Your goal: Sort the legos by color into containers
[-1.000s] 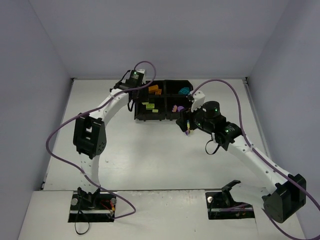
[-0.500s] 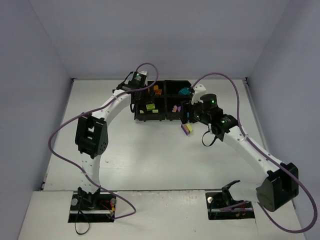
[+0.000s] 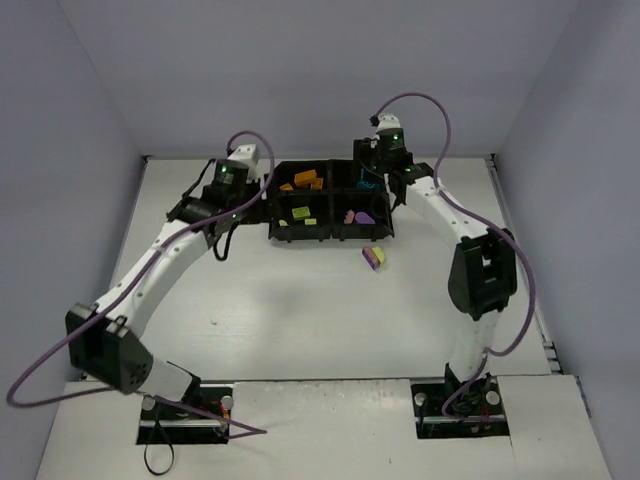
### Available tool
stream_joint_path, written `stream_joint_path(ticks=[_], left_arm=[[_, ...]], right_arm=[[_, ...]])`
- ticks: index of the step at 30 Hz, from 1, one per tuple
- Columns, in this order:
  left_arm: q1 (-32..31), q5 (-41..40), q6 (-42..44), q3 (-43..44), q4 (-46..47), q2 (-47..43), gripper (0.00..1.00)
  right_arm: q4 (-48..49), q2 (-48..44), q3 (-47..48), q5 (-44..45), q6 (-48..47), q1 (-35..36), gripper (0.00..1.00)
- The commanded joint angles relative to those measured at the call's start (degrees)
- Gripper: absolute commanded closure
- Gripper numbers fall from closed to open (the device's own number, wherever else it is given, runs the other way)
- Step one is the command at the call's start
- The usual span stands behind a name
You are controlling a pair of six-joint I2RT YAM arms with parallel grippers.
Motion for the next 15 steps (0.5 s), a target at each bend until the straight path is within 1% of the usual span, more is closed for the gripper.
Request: stream_joint_path(ticks=[1,2,3,4,5,7,8,10,11,13,14,15], left_arm=[[-0.36,-2.04,-1.55,-8.07,1.48,-8.1,0.31],[-0.45,-2.3,-1.73,-10.01,1.48,-11.78,0.31],[-0.36,-4.04,-2.34,-13.77,1.31,-13.64,0.3],[-0.45,-4.76,-2.61,-15.29,0.78,-17.05,0.3],[-0.53,-5.98,-2.96,-16.78,0.43,-18.74,0.29],[-0.53,-6.52,-3.4,-19.78,-0.97,-22.51,0.29],[-0.45,-6.61,-3.75,-20.39,-1.41,-23.41,0.29],[-0.45,-6.78,-4.01,-21.72,-2.73,-25.25,0.29],[-0.45,-6.87,-4.1,-22.07,-3.08,-25.52,0.29],[-0.45,-7.05,-4.19,-22.51,-3.79,-25.87,0.29],[-0.45,-7.05,-4.28,-22.42,-3.97,-25.88,0.29],[-0.53,-6.79,-4.28,-22.34,-3.97,-25.7,0.29]], right_arm=[[2.62,5.94,9.26,3.67,0.95,-0.39,0.93],[2.62,9.44,11.02,3.76,0.86,-0.39,0.92],[2.7,10.87,14.17,4.02,0.86,-0.47,0.86],[2.71,13.84,15.68,4.98,1.12,-0.56,0.82],[2.71,15.35,17.09,5.43,1.21,-0.48,0.75],[2.71,16.69,21.05,6.3,1.21,-0.48,0.67],[2.71,20.25,22.28,7.0,1.47,-0.48,0.61],[2.71,22.65,25.36,7.27,1.65,-0.48,0.52],[2.71,23.1,26.06,7.62,1.83,-0.48,0.43],[2.71,23.63,27.47,7.72,2.18,-0.48,0.34],[2.71,23.37,27.56,7.45,2.27,-0.48,0.24],[2.71,22.93,26.95,7.54,2.44,-0.48,0.21]])
